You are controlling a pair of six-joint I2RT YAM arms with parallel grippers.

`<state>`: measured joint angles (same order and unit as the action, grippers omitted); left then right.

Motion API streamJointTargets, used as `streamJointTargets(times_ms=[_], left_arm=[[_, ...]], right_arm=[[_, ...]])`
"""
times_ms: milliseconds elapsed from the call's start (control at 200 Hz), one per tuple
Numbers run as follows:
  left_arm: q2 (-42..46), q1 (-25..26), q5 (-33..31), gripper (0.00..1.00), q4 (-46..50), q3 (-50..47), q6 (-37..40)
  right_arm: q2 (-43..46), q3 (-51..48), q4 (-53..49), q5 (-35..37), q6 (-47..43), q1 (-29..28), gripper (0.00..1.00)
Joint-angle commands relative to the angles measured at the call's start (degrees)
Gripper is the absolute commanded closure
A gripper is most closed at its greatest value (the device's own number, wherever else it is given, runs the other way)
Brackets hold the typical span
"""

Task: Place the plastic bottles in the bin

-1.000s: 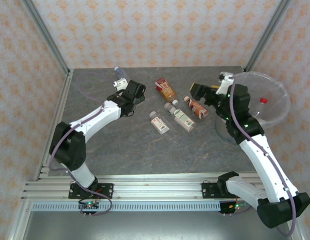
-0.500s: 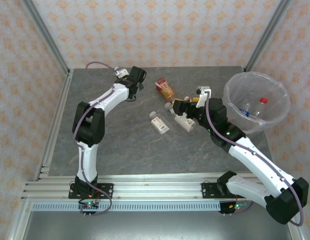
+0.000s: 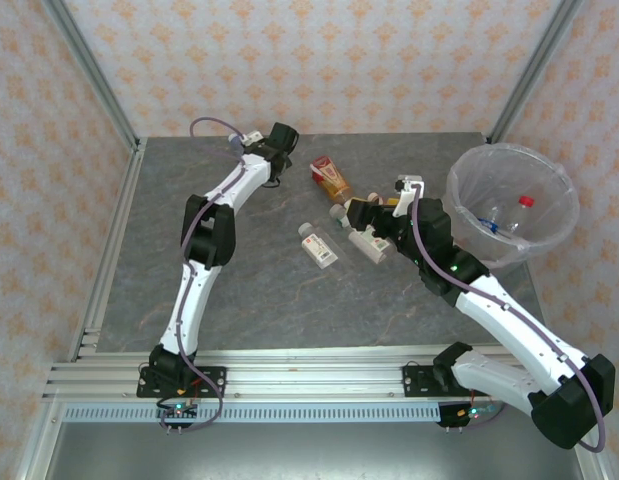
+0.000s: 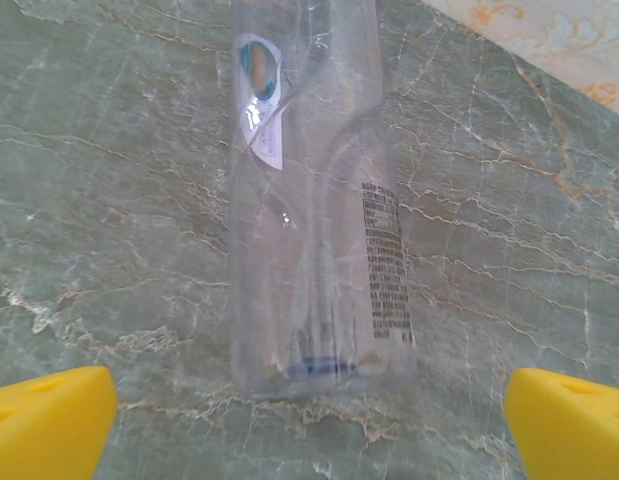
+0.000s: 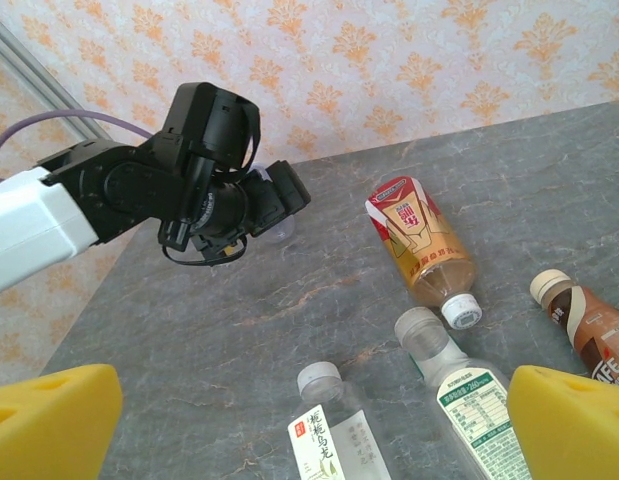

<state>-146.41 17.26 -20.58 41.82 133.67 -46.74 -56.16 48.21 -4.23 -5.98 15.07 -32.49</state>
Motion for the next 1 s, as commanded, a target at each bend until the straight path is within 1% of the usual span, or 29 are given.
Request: streamJointTargets(times_ms=[0, 110, 215, 300, 390, 520, 591, 716, 816, 996], left_arm=[[-2.9, -1.4, 1.2, 0.00, 5.4, 4.9, -3.0], [-5.2, -2.7, 3.0, 0.00, 3.1, 5.9, -3.9], [-8.4, -3.9, 6.0, 0.02, 3.4, 10.0, -3.5], [-10.5, -4.4, 8.1, 0.07, 3.4, 12.7, -2.3], [-11.3, -4.4, 8.4, 0.11, 2.6, 13.2, -0.8], [-11.5, -4.4, 7.8, 0.24, 1.9, 13.1, 1.5], [-11.5, -4.4, 8.4, 0.35, 1.2, 13.1, 3.5], [-11.0, -4.4, 7.8, 0.43, 1.3, 13.0, 6.2], [-9.3, -4.3, 8.1, 0.46, 0.7, 11.2, 8.3], [-2.4, -3.5, 9.2, 0.52, -3.7, 1.6, 13.5]], right_arm=[[-0.3, 1.7, 0.1, -0.3, 0.7, -0.6, 0.01], [-0.8, 2.4, -0.2, -0.5, 0.4, -0.7, 0.01], [-1.0, 3.5, -1.1, -0.6, 0.3, -1.0, 0.01], [-1.0, 3.9, -1.3, -0.6, 0.1, -1.2, 0.01], [-1.0, 4.2, -1.3, -0.4, 0.0, -1.3, 0.01], [-1.0, 4.4, -1.5, -0.3, -0.1, -1.4, 0.01], [-1.0, 4.3, -1.4, -0.2, -0.2, -1.3, 0.01], [-1.1, 4.2, -1.7, 0.2, -0.5, -1.3, 0.01], [-1.3, 4.1, -1.9, 0.4, -0.7, -1.3, 0.01], [-1.5, 3.2, -1.2, 1.0, -0.6, -1.3, 0.01]])
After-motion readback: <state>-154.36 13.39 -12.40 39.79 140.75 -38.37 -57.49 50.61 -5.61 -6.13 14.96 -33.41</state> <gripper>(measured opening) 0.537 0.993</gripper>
